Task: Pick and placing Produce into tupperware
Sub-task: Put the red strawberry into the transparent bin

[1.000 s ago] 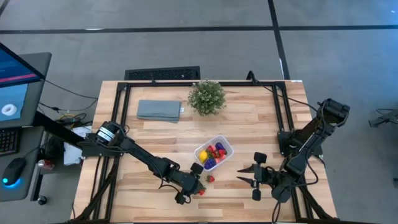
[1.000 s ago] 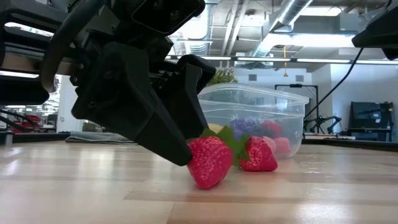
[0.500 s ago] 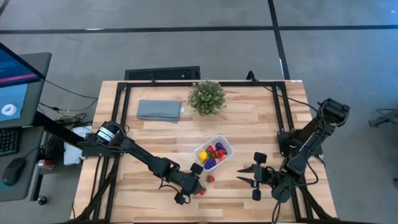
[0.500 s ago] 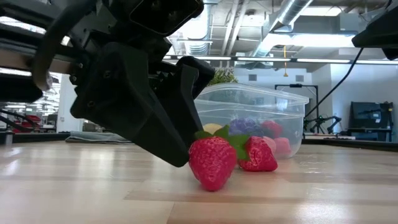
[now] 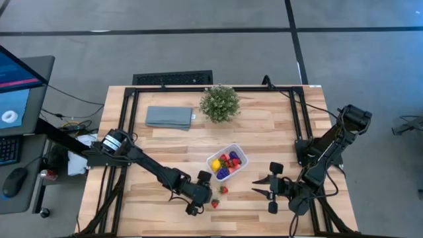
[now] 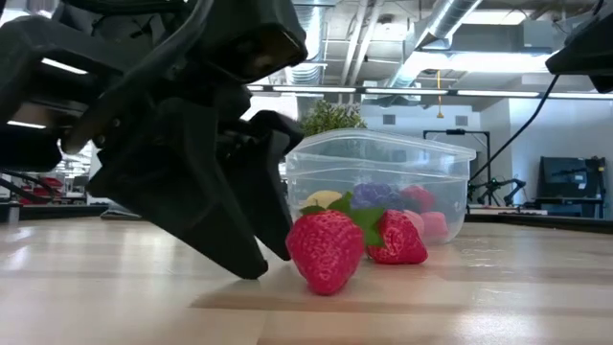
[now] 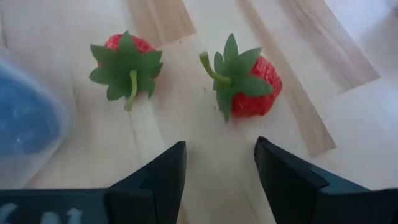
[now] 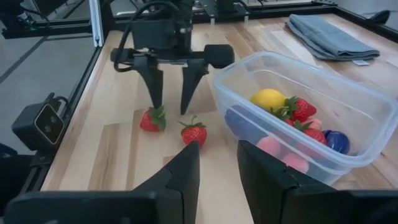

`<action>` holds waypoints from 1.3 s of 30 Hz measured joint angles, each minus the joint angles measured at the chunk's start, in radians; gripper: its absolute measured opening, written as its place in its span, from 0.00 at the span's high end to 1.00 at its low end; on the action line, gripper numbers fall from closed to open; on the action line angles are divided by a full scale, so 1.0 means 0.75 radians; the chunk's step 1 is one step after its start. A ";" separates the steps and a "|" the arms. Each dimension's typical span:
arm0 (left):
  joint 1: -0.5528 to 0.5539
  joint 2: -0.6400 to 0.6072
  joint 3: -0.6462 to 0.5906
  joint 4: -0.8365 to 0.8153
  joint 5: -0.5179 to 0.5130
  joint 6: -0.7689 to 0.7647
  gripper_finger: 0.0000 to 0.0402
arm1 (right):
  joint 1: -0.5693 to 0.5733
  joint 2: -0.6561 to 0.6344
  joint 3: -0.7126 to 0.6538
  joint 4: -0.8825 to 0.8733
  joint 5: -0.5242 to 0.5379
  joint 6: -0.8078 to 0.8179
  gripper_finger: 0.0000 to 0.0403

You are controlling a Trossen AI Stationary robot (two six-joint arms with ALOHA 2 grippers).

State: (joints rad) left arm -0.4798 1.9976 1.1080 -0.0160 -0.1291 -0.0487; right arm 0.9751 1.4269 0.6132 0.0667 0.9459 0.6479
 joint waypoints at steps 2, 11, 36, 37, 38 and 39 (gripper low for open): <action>-0.009 -0.001 0.001 -0.025 -0.009 -0.039 0.54 | 0.000 0.001 0.000 0.000 -0.004 0.000 0.67; -0.053 -0.005 0.050 -0.141 -0.062 -0.061 0.54 | 0.000 0.001 0.000 -0.002 -0.007 0.000 0.67; -0.115 -0.002 0.415 -0.428 -0.080 0.407 0.50 | 0.029 0.001 0.000 0.001 -0.008 0.010 0.67; -0.114 -0.002 0.416 -0.424 -0.080 0.430 0.50 | 0.029 0.001 0.000 0.001 -0.008 0.010 0.67; -0.114 -0.002 0.416 -0.424 -0.080 0.450 0.50 | 0.029 0.001 0.000 0.000 -0.008 0.010 0.67; -0.114 -0.002 0.415 -0.419 -0.080 0.468 0.50 | 0.029 0.001 0.000 0.001 -0.008 0.010 0.67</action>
State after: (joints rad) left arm -0.5655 1.9965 1.4193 -0.3300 -0.1890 0.3024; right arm 0.9966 1.4273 0.6132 0.0671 0.9398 0.6552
